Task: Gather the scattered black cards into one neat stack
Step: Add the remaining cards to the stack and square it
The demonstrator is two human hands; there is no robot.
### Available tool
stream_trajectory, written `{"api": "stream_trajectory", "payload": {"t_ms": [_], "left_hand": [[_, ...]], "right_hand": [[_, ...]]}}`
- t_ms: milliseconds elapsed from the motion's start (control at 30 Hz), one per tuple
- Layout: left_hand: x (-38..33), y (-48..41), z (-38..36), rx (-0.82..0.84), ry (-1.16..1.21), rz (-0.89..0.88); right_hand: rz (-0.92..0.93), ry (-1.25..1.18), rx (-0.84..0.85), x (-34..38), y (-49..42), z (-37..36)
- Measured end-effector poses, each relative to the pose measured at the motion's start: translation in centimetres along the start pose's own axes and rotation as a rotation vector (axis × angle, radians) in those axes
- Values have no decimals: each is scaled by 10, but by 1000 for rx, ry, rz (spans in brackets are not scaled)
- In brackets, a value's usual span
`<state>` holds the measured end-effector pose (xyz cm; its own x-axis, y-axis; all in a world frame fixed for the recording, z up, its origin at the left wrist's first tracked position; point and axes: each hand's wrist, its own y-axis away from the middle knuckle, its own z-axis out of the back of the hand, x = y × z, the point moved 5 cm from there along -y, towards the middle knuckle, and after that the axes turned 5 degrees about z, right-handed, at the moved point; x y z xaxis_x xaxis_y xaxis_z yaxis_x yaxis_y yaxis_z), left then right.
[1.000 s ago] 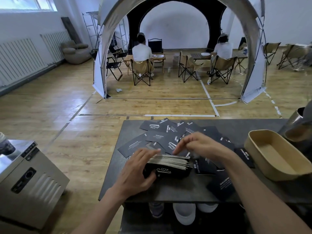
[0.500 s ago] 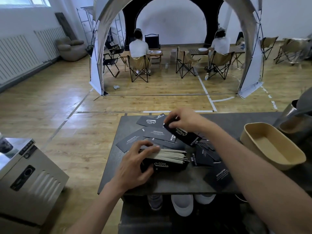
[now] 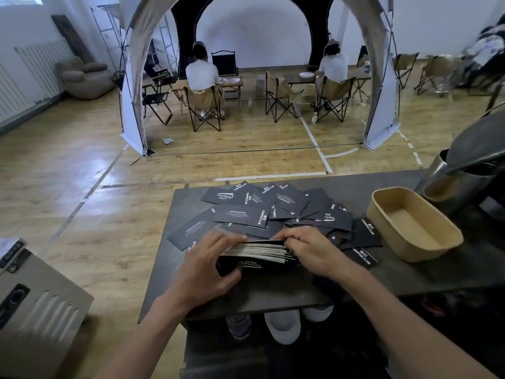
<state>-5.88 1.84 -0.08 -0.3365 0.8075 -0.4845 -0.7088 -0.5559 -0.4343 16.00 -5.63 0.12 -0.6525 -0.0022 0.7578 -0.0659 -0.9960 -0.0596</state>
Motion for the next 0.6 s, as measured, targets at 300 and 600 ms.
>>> {"api": "stream_trajectory", "payload": {"t_ms": [300,600], "left_hand": [[-7,-41,-17,-94,82,100],[-11,-35,-20,29,-268,69]], "right_hand": [[-146,-535,-300,8,0,-8],[-200,-512,-421,3,1,-18]]}}
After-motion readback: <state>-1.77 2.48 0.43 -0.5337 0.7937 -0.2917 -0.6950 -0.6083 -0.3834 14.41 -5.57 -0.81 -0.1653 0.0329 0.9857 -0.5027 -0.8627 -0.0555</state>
